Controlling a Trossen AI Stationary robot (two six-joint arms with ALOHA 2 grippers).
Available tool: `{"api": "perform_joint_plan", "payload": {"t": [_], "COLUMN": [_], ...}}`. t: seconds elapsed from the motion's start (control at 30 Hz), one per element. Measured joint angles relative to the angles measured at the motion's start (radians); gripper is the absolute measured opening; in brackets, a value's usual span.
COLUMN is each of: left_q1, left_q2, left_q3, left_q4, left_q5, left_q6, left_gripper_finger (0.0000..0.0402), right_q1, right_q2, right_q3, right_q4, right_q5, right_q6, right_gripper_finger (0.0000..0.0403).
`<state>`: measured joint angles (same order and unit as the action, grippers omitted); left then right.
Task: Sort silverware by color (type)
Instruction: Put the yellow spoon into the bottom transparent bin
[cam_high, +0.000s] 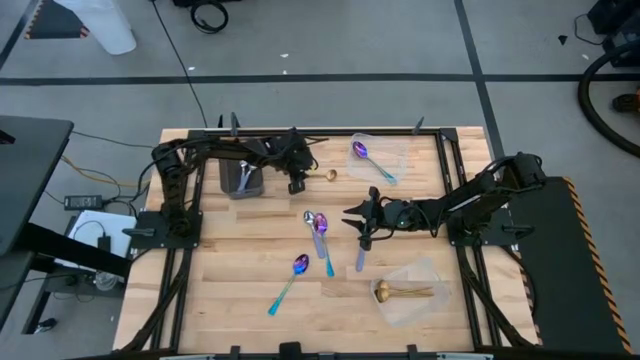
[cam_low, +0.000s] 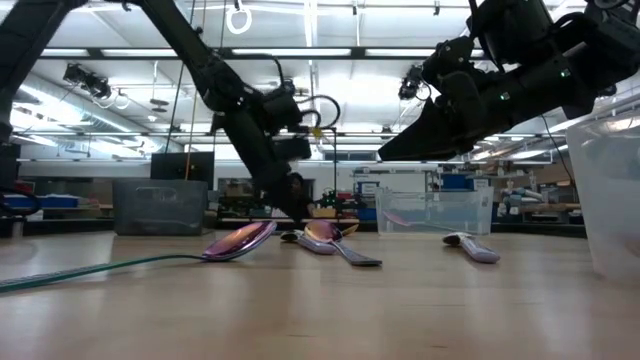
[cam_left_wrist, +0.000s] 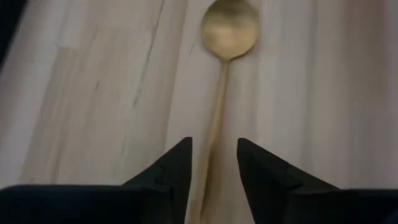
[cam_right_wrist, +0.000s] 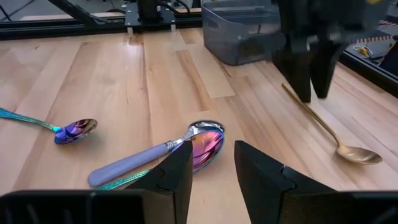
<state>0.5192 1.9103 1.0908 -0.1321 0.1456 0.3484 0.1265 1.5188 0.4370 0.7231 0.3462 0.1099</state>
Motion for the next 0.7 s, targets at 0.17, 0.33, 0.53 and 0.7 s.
{"api": "perform_joint_plan", "payload": {"t": [0.17, 0.33, 0.53, 0.7], "left_q1": [0.018, 0.021, 0.008, 0.009], "left_q2": [0.045, 0.047, 0.044, 0.042], "left_q3": [0.0, 0.001, 0.005, 0.008], "left_q4": [0.006, -0.002, -0.06, -0.143], "left_q5": [0.007, 0.01, -0.03, -0.035], "left_q6": [0.05, 0.051, 0.03, 0.029], "left_gripper_finger": [0.0149, 0.0131, 0.0059, 0.0018], "right_q1": [0.0, 0.0, 0.0, 0.0], "right_q2": [0.0, 0.0, 0.0, 0.0], "right_q3": [0.0, 0.0, 0.0, 0.0], "right_q4": [0.004, 0.005, 0.004, 0.005], "right_q5": [-0.007, -0.007, -0.008, -0.008], "right_q6": [0.003, 0.002, -0.005, -0.007], "right_gripper_finger": [0.0129, 0.0129, 0.0129, 0.0129]}}
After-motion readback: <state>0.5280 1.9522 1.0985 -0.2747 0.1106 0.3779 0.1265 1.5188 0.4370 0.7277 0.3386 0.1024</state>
